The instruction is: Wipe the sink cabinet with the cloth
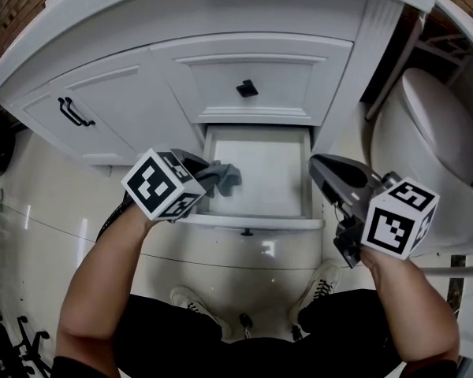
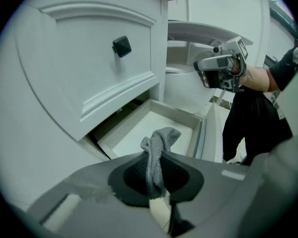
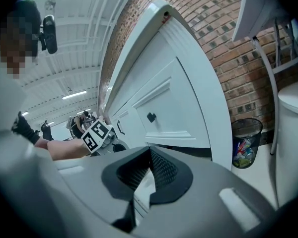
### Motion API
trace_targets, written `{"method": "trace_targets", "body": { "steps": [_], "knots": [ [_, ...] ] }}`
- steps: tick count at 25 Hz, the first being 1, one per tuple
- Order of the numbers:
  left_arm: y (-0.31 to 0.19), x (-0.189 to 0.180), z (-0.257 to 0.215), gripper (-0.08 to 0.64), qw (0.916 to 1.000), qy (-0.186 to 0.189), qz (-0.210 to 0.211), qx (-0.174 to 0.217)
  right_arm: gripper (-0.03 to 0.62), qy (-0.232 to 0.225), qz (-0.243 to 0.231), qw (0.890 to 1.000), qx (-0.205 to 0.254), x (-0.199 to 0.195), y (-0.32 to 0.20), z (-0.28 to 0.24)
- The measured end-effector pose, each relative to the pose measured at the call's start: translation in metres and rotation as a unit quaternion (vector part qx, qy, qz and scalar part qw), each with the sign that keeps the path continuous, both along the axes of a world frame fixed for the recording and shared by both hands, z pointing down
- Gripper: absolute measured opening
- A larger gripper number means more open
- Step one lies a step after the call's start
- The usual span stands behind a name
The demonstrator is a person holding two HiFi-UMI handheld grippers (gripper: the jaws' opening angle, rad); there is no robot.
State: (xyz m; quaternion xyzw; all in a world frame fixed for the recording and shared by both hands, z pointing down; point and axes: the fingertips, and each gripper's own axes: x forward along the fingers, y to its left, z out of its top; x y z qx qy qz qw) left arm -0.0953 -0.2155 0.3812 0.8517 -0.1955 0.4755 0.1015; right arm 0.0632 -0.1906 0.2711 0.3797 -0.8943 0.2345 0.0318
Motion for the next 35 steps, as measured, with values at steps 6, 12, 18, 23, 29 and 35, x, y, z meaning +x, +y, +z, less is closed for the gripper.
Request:
{"method": "trace_targets", "body": {
  "steps": [6, 12, 18, 23, 29, 35],
  "knots": [
    [0.015, -0.008, -0.062, 0.040, 0.9868, 0.124, -0.069, 0.079, 0.006, 0.012, -0.002, 0.999, 0.034, -0.012, 0.036, -0.019],
    [0.069, -0.011, -0.118, 0.040, 0.9561, 0.244, -0.103, 0.126, 0.006, 0.041, -0.008, 0.994, 0.104, -0.027, 0.084, -0.051],
    [0.144, -0.009, -0.140, 0.040, 0.9437, 0.294, -0.093, 0.121, 0.006, 0.035, -0.010, 0.992, 0.117, -0.028, 0.134, -0.066],
    [0.188, -0.034, -0.146, 0.040, 0.9270, 0.333, -0.119, 0.124, 0.006, 0.026, 0.023, 0.991, 0.127, -0.016, 0.183, -0.077],
    [0.230, -0.051, -0.139, 0.040, 0.9206, 0.347, -0.128, 0.127, 0.006, 0.027, 0.036, 0.990, 0.134, -0.025, 0.243, -0.073],
    [0.256, -0.050, -0.120, 0.040, 0.9303, 0.335, -0.100, 0.112, 0.006, 0.025, 0.037, 0.996, 0.081, -0.032, 0.274, -0.031]
  ]
}}
